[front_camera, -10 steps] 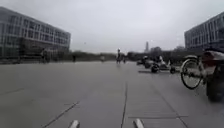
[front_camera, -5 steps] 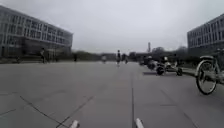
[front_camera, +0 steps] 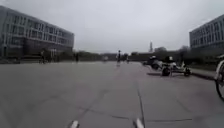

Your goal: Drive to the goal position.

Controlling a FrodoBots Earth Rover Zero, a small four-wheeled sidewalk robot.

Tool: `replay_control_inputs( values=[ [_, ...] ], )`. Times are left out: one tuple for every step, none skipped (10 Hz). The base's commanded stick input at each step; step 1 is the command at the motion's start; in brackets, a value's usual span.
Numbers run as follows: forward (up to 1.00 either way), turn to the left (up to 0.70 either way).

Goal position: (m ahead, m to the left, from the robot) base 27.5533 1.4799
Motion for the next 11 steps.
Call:
replay_control_inputs(
  values=[
    [1.00, -0.05],
    [1.00, -0.05],
    [1.00, -0.05],
    [1.00, -0.05],
    [1.00, -0.05],
    [1.00, -0.05],
    [1.00, -0.05],
    [1.00, -0.05],
    [1.00, -0.05],
    [1.00, -0.05],
    [1.00, -0.05]
  ],
)
